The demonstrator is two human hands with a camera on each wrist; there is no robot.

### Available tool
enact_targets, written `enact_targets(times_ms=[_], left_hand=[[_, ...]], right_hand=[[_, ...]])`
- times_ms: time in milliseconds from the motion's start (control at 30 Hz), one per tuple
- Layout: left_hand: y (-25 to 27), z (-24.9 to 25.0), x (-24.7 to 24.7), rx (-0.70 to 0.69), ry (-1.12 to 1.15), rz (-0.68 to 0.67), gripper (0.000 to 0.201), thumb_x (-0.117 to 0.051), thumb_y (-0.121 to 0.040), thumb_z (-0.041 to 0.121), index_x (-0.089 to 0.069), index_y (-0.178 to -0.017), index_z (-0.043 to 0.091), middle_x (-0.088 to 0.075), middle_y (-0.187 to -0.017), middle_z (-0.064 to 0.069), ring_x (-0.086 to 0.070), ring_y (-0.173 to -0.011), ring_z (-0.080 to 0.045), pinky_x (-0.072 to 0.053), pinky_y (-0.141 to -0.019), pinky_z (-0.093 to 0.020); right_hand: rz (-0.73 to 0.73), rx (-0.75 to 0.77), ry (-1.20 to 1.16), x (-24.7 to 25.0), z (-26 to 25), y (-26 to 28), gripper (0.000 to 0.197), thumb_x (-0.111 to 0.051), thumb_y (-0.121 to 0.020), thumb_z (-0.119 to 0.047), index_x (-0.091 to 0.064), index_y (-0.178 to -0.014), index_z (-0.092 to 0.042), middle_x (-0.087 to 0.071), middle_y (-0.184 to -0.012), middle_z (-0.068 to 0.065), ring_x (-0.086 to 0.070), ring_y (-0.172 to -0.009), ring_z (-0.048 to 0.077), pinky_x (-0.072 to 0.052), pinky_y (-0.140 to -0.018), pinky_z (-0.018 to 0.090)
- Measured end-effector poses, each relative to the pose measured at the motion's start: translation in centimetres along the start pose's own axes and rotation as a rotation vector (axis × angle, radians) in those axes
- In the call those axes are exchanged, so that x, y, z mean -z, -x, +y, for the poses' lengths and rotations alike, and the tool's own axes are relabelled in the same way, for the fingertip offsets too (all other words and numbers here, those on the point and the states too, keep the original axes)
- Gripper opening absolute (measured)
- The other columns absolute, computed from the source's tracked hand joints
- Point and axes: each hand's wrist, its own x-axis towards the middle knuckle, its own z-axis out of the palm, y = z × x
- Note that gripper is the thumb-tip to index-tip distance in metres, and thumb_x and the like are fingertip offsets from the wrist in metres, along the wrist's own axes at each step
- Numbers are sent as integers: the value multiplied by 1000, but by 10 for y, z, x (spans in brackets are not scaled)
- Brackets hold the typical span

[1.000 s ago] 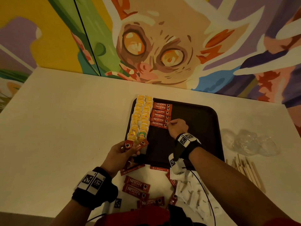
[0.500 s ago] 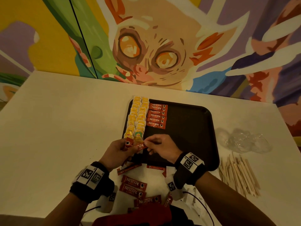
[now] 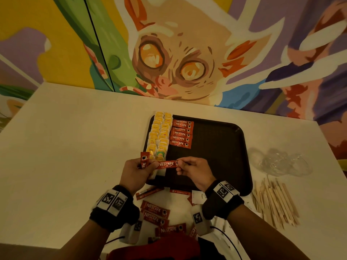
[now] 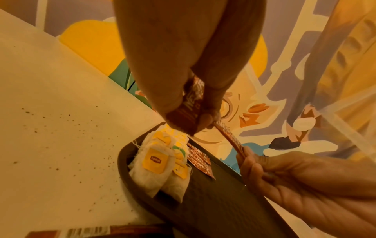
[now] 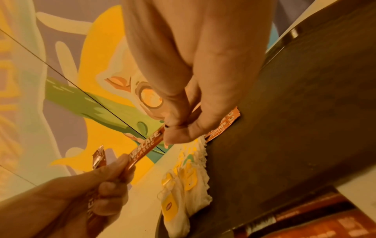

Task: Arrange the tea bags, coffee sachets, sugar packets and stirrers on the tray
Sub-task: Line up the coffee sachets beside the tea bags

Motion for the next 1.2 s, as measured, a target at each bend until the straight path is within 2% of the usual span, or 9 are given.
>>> enact_targets(times_ms=[233,433,633,767,867,933,1000,1067,1200], left_hand=[[-4,-5,5,85,-25,-33,15,-67,-89,21,-69,-82,8,-58,-57,-2,-53,-50,-13,-47,-50,-25],[2,-11,7,134,-35,-91,17,-65,-90,23,-67,-86,7,-59,-59,-4,-53,-50,-12,-47,-51,-26],[5,-11,6,128,-35,-91,17,-66,-89,25,-68,-90,8,-61,-65,-3,-54,-49,-7,-46,-49,-22],[4,-11,12,141,-27,-93,15,-66,-89,22,-68,-94,8,-62,-72,-8,-56,-53,-12,-48,-51,-26],[4,-13,16,155,-16,-88,11,-66,-89,19,-67,-93,9,-62,-72,-11,-55,-54,-18,-48,-54,-31],[4,-15,18,165,-18,-82,12,-67,-89,19,-67,-92,8,-62,-73,-12,-55,-55,-20,-49,-55,-32],[4,-16,19,173,-18,-84,12,-67,-89,20,-67,-92,8,-62,-73,-13,-55,-55,-21,-49,-55,-33],[4,-17,19,177,-12,-91,12,-67,-89,19,-67,-91,7,-61,-72,-13,-55,-56,-22,-48,-55,-32],[5,-14,15,177,-2,-119,14,-66,-89,20,-67,-94,7,-62,-76,-15,-55,-56,-20,-48,-54,-31]], right_hand=[[216,-34,-63,8,-2,-15,14,-61,-91,2,-67,-104,-2,-67,-95,13,-67,-79,17,-59,-75,30],[433,-136,-28,20,-1,-43,19,-68,-87,-3,-66,-106,-7,-69,-94,11,-69,-82,18,-60,-79,33],[446,-233,-48,17,-6,-67,13,-68,-87,2,-64,-99,-1,-66,-86,12,-66,-76,17,-60,-77,32],[448,-293,-16,13,-7,-78,16,-66,-88,2,-64,-104,2,-66,-88,14,-66,-75,19,-59,-80,33],[443,-332,10,12,-10,-83,4,-65,-89,1,-63,-87,-2,-65,-84,12,-66,-76,19,-59,-85,34],[444,-345,69,13,-9,-86,10,-66,-90,-3,-62,-81,-4,-65,-79,10,-67,-77,19,-58,-88,37],[469,-354,149,13,-9,-89,9,-70,-88,-10,-65,-91,-4,-66,-79,8,-67,-73,18,-60,-83,37],[494,-362,224,12,-10,-91,19,-73,-87,-17,-66,-101,-5,-66,-81,8,-67,-69,17,-62,-77,35],[495,-404,327,12,-13,-92,31,-75,-85,-27,-66,-110,-10,-68,-91,9,-67,-69,19,-62,-75,39]])
